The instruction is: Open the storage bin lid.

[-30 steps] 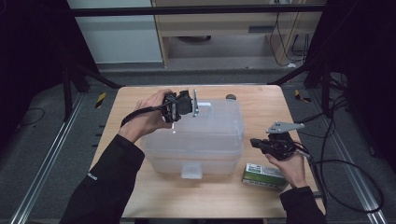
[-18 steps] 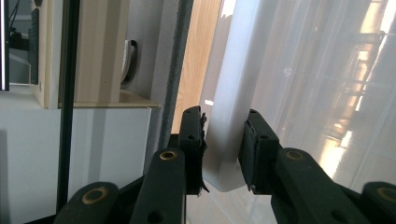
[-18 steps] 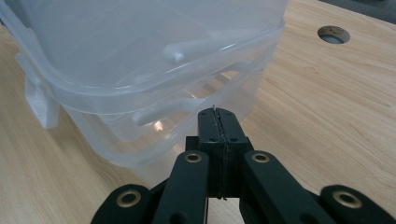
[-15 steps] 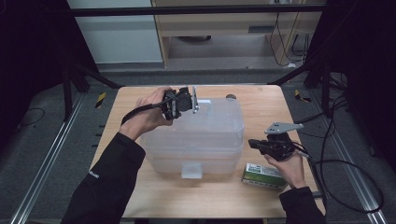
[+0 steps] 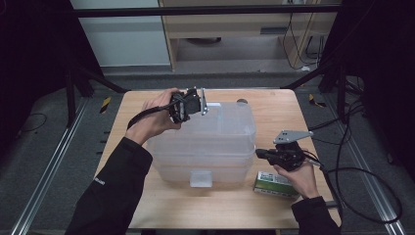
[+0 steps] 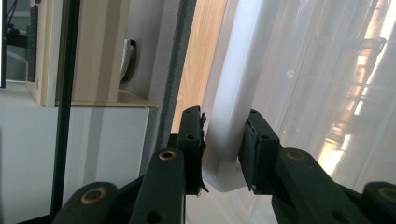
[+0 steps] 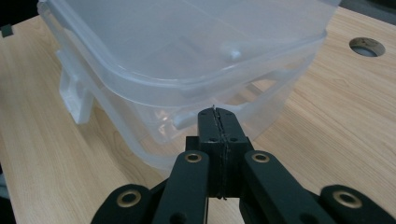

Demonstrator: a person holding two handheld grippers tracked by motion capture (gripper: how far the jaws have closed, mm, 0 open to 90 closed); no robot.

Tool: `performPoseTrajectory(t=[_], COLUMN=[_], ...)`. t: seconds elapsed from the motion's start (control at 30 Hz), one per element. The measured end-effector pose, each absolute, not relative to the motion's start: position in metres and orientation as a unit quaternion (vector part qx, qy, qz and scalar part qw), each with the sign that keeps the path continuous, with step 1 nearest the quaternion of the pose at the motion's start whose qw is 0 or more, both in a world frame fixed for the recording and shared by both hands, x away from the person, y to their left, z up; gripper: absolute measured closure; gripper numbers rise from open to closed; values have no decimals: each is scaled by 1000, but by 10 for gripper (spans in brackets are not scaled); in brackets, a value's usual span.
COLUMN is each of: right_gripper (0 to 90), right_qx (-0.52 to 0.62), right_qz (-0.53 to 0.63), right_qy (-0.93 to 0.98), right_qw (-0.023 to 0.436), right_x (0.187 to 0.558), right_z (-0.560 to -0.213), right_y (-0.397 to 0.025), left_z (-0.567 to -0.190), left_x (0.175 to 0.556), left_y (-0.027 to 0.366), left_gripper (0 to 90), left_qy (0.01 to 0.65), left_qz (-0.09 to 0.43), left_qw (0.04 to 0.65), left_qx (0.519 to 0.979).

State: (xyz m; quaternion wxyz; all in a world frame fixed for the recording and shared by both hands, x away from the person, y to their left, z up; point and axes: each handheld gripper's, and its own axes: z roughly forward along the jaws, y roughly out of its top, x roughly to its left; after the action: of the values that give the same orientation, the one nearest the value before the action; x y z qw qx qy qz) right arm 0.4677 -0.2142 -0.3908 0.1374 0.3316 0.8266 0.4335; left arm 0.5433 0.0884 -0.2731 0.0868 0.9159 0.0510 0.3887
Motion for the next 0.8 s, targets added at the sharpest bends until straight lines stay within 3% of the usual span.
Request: performPoseTrajectory(t=[0.53,0.8], right_gripper=[900,900], right_qx=[318,318], right_qz=[454,455], right_qy=[823,823], right_qw=[122,119], right_x=[467,467], right_z=[-390,-390], right_y=[-211,-212], left_z=[-273,-272], left_x=[546,547], left_y=[90,94], left_gripper=[706,652], left_qy=[57,64], left_qz=[386,384], left_qw=[97,114], left_qx=[916,914])
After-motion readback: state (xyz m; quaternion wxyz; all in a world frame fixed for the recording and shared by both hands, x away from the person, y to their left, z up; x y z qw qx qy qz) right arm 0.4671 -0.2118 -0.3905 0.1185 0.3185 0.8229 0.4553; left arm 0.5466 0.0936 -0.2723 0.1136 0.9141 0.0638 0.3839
